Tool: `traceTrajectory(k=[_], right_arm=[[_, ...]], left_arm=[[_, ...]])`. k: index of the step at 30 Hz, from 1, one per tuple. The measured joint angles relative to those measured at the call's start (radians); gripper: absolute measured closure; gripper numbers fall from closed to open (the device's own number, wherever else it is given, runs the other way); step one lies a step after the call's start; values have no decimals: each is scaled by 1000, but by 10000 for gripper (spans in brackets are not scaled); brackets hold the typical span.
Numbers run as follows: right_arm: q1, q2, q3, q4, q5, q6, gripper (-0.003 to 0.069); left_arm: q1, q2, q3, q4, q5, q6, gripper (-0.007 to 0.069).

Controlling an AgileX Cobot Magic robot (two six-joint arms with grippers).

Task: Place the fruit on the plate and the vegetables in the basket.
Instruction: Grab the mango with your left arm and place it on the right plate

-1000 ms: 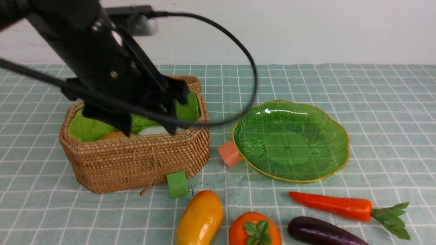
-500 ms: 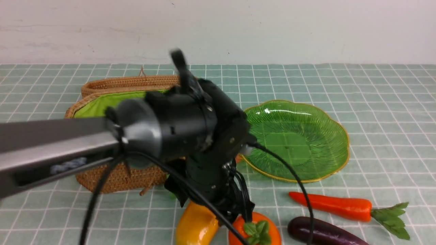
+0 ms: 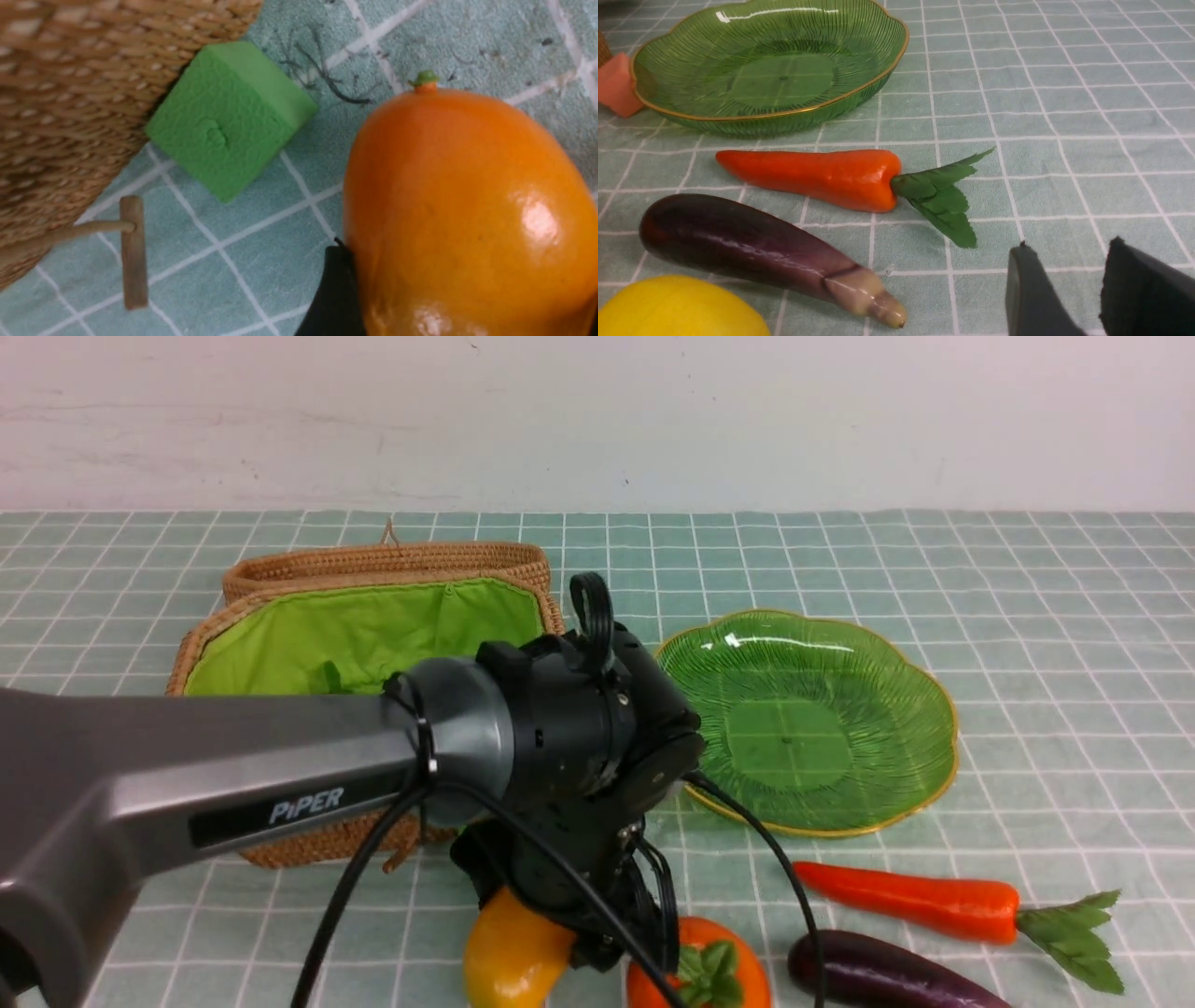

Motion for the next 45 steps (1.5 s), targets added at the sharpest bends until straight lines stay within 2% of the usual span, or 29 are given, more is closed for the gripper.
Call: traceTrajectory(k=[8, 13, 19, 23, 31, 39, 45], right_arm=[[0, 0, 0, 0, 0, 0, 418], [0, 0, 0, 0, 0, 0, 418], [0, 0, 0, 0, 0, 0, 418], [0, 0, 0, -1, 0, 0, 418], [0, 0, 0, -1, 0, 0, 418], [0, 0, 0, -1, 0, 0, 418], [0, 0, 0, -1, 0, 0, 418]], left_arm=[[0, -158, -179, -96, 34, 0, 45], [0, -186, -305, -119, -11, -3, 45], [0, -94, -406, -72, -335, -6, 45], [0, 66, -466, -17, -438, -66, 45], [0, 314, -541, 49, -457, -145, 45], [0, 335, -551, 49, -456, -229, 45], [0, 335, -552, 51, -439, -239, -16]])
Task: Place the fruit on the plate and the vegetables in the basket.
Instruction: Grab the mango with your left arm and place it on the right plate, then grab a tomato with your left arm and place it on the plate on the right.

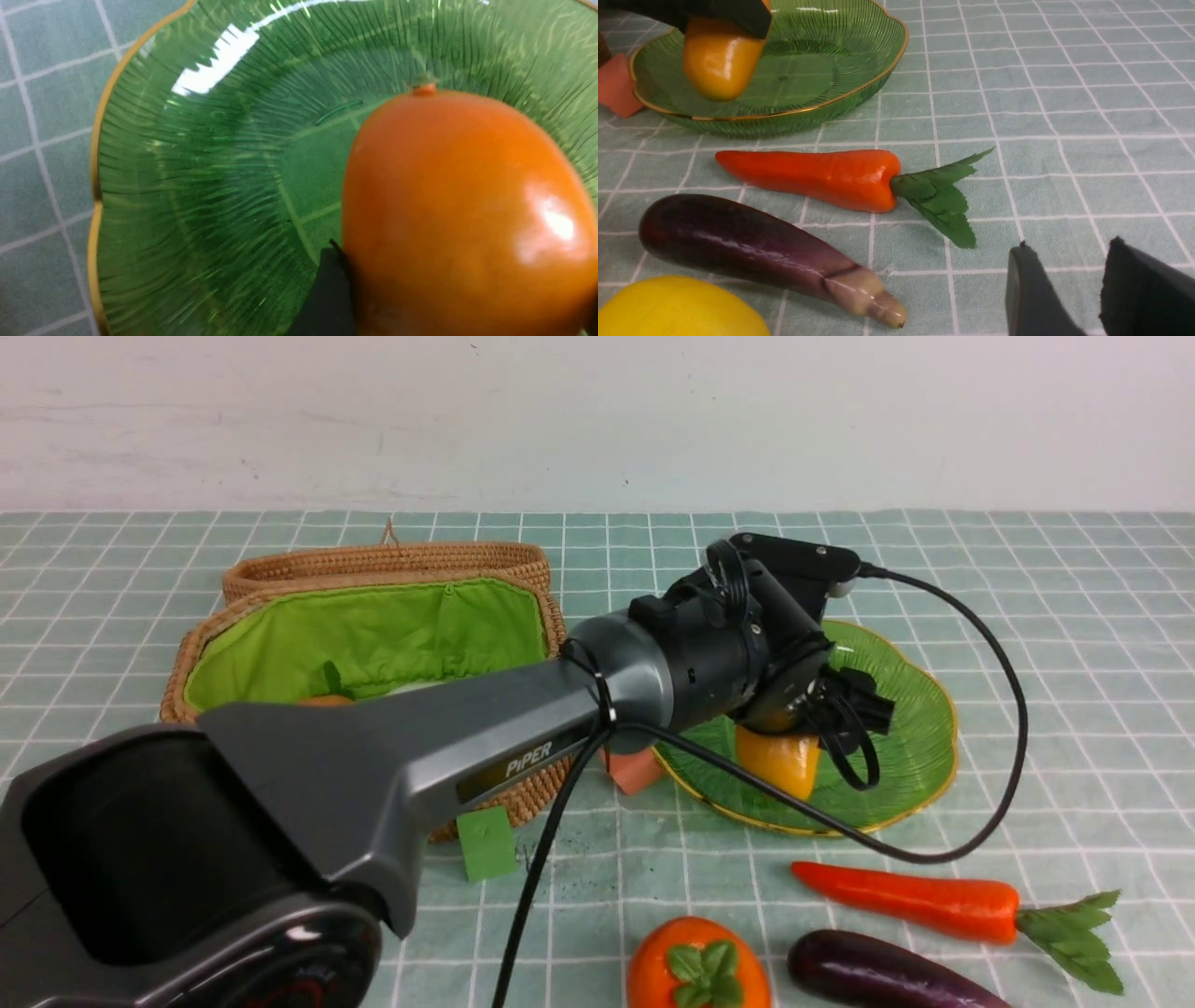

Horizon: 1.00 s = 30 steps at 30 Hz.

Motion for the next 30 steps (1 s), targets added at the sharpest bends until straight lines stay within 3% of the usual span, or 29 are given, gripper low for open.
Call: traceTrajectory(k=[6, 11, 13, 20, 25, 30], right_arm=[[0, 0, 0, 0, 0, 0, 418], [0, 0, 0, -4, 0, 0, 418], [0, 0, 0, -16, 0, 0, 418], [0, 0, 0, -26, 0, 0, 418], [0, 0, 0, -26, 0, 0, 418], [0, 0, 0, -37, 0, 0, 418]], left_arm=[[0, -3, -1, 0, 38, -1, 10], [0, -54, -1, -16, 160, 27, 52], [3, -145, -1, -97, 321, 93, 75], [10, -384, 8, -288, 611, 282, 90], [11, -494, 138, -442, 639, 375, 92], [11, -550, 448, -628, 574, 509, 67]])
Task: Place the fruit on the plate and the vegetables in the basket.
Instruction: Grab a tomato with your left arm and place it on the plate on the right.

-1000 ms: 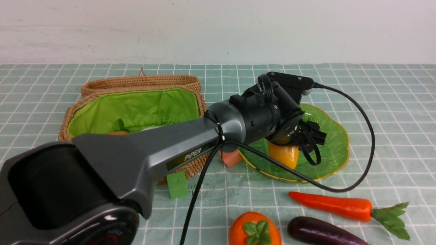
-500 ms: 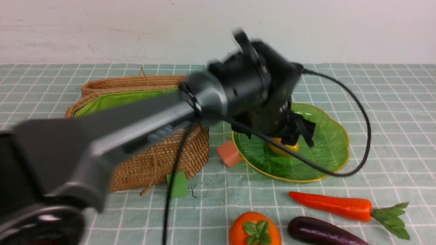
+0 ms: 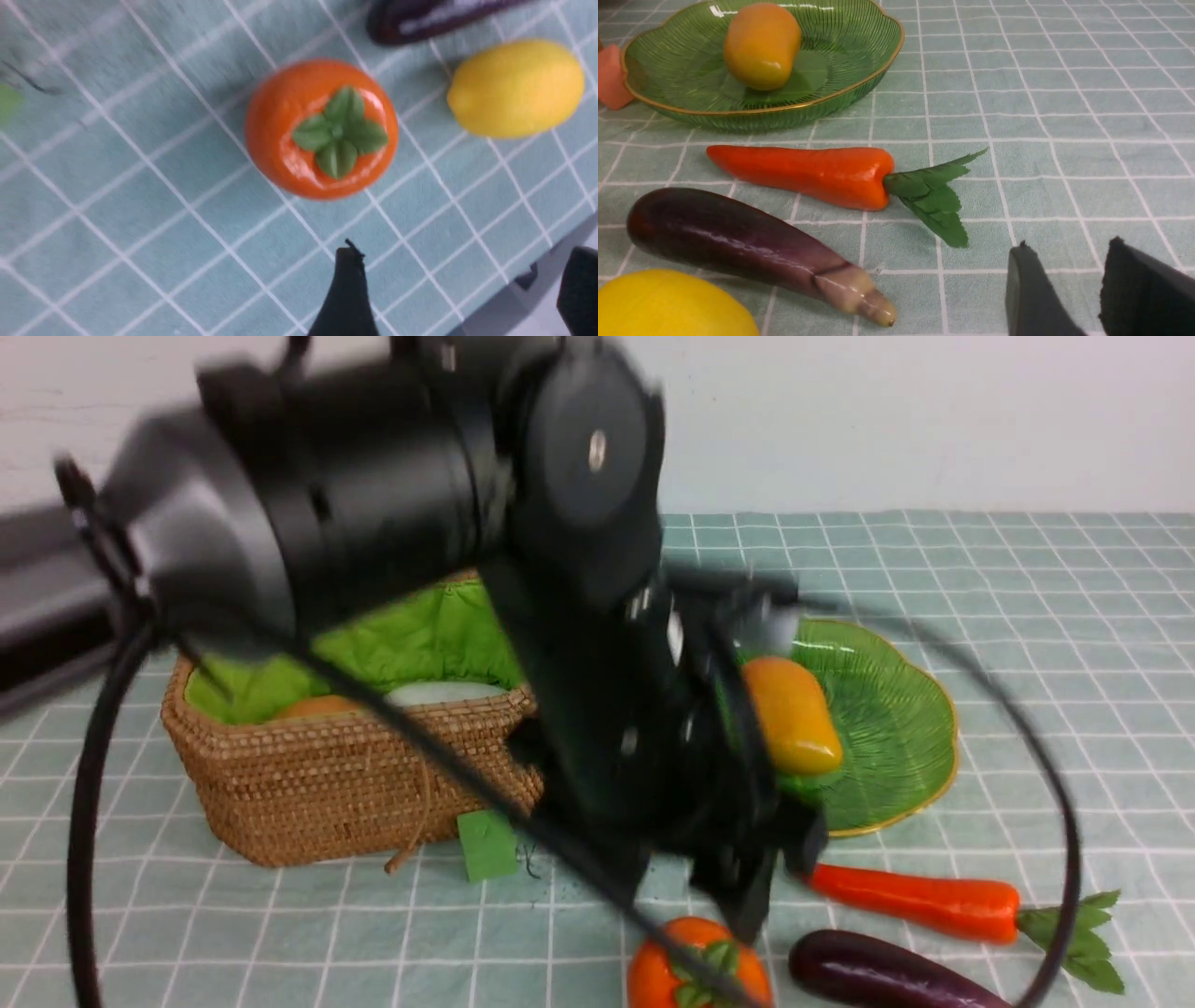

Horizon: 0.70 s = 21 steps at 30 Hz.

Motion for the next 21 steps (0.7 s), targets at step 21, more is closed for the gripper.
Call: traceTrajectory(k=[21], right_arm=[[0, 0, 0, -12, 0, 0, 418]], left_arm=[[187, 149, 260, -366, -320, 311, 36]])
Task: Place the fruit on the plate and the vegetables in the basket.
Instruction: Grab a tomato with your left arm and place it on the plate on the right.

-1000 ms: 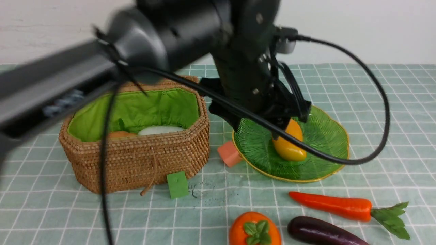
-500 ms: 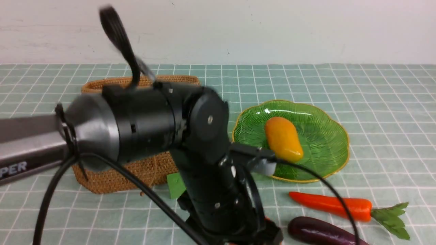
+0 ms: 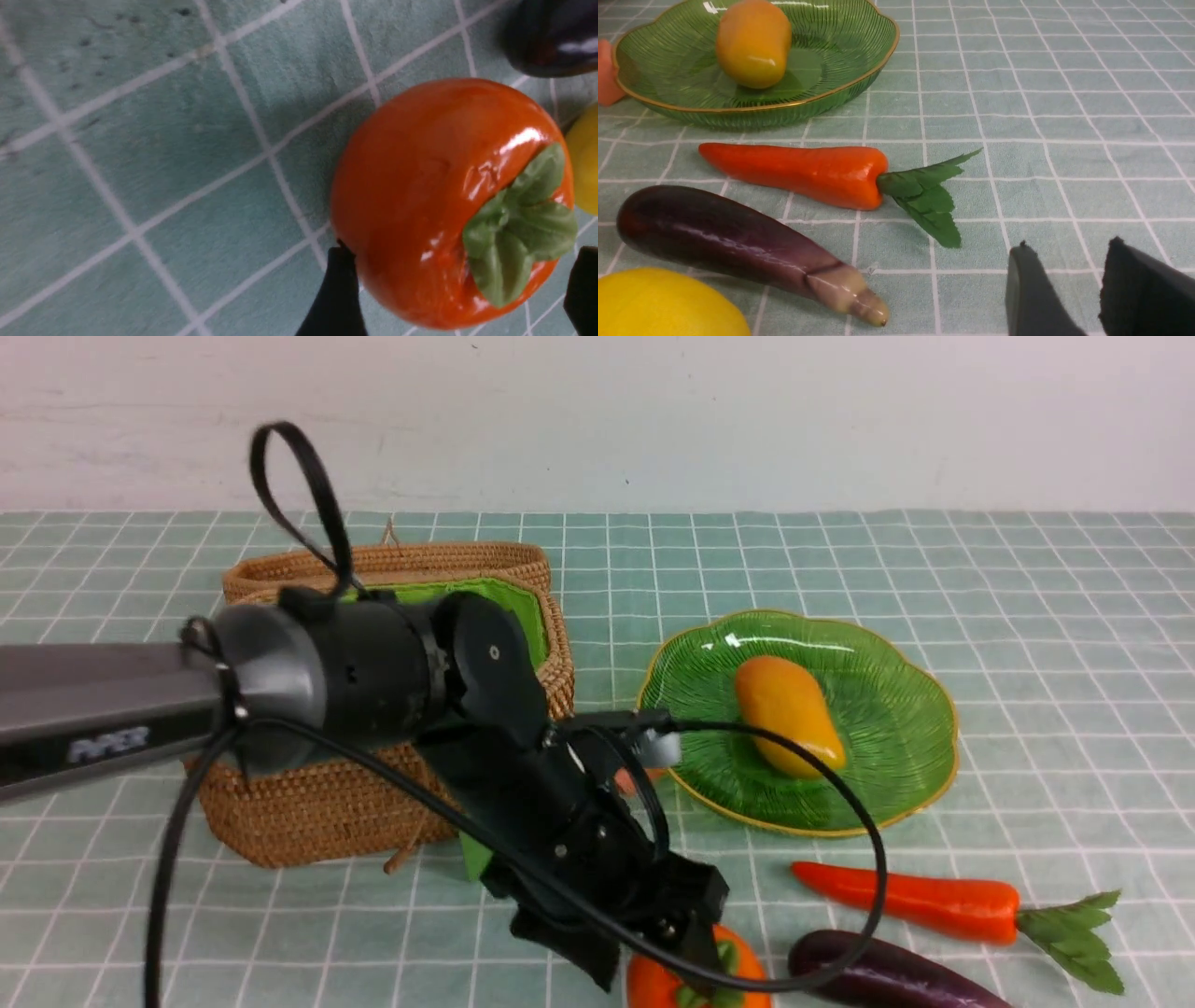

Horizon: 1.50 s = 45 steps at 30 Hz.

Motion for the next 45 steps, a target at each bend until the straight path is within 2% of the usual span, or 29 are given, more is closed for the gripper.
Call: traceTrajectory(k=[2, 6, 10, 13, 23, 29, 33, 36, 41, 45], right_arm=[[0, 0, 0, 0, 0, 0, 418], [0, 0, 0, 0, 0, 0, 418], [0, 0, 0, -1, 0, 0, 418], [0, 0, 0, -1, 0, 0, 418], [0, 0, 0, -3, 0, 0, 418], [0, 0, 0, -3, 0, 0, 418], [0, 0, 0, -3, 0, 0, 418], [0, 0, 0, -3, 0, 0, 418], [0, 0, 0, -3, 0, 0, 418], [0, 0, 0, -3, 0, 0, 418]], left_arm=[[0, 45, 0, -50, -1, 45, 36], [1, 89, -4, -115, 5, 57, 34], [1, 90, -6, -124, 9, 59, 61], [1, 79, -6, -128, 16, 61, 129], [2, -64, -55, -125, 41, 46, 130], [2, -55, -206, -108, -100, -96, 130], [2, 43, -336, -20, -255, -226, 130], [2, 140, -418, 43, -306, -310, 130], [2, 266, -502, 92, -309, -388, 123], [2, 300, -515, 95, -291, -396, 63]])
